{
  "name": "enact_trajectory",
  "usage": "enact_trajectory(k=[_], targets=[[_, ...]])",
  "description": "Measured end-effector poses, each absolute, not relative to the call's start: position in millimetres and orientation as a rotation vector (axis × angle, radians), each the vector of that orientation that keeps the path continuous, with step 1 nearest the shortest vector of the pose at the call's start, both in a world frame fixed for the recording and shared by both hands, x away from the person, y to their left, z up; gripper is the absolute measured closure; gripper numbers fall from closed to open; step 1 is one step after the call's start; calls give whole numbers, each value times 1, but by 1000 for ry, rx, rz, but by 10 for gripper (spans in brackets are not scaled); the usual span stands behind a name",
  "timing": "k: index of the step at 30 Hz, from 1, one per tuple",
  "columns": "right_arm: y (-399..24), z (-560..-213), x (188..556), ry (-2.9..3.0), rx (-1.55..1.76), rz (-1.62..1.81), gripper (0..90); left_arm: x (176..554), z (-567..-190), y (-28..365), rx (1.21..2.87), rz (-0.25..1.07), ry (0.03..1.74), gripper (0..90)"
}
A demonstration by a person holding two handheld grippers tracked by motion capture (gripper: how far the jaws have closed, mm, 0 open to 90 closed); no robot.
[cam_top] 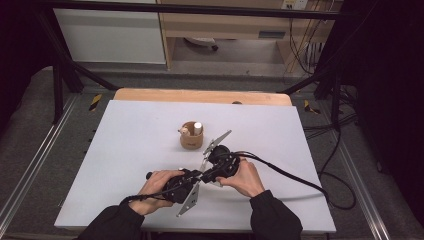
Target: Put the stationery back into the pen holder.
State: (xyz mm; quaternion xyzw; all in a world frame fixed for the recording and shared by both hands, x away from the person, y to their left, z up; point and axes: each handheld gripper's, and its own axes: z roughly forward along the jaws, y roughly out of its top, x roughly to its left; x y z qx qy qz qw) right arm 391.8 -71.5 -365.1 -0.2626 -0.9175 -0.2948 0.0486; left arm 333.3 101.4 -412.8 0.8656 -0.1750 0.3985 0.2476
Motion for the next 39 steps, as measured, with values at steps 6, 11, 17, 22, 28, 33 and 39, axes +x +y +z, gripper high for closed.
enact_trajectory(k=[6,11,17,22,28,33,39], targets=[[-72,-366,392,-2797,-792,-905,787,333,-413,101,2365,1078,-489,780],[-72,-366,391,-2793,-797,-924,782,335,-413,102,2368,1064,-459,781],[-80,-357,391,-2795,-822,-995,710,338,-415,110,2405,1044,-407,782],[-99,-350,393,-2786,-882,-1131,617,342,-416,117,2426,1034,-352,781],[-123,-349,394,-2782,-995,-1270,437,343,-416,124,2431,990,-273,781],[-144,-356,394,-2772,-1088,-1349,333,345,-414,131,2429,951,-176,781],[-166,-374,393,-2746,-1213,-1389,184,350,-414,137,2399,880,-13,781]])
